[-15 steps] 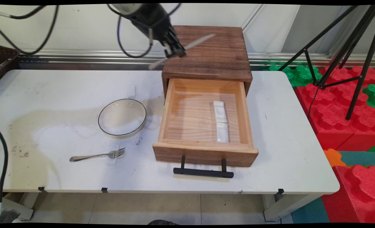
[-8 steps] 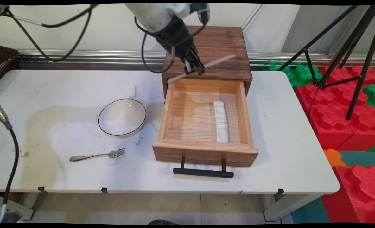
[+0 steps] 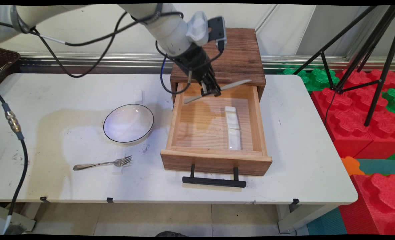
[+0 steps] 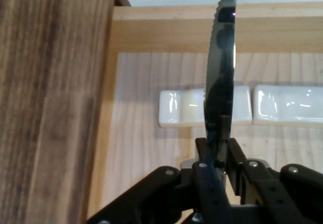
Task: Place the picked object into the drawer
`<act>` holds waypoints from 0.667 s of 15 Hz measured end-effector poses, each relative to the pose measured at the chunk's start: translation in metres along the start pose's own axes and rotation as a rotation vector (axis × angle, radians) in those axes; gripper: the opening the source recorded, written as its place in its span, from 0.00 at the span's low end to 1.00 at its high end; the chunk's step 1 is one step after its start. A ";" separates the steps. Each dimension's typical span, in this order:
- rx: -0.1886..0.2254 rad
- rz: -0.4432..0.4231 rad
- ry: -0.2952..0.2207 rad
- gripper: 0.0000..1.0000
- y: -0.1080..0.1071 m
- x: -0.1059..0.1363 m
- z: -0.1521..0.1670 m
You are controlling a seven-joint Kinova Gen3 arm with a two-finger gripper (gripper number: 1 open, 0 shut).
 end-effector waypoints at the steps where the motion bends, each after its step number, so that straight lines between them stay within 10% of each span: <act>1: -0.006 0.001 0.000 0.00 0.000 -0.001 0.004; 10: -0.063 0.010 0.006 0.00 0.000 -0.014 0.058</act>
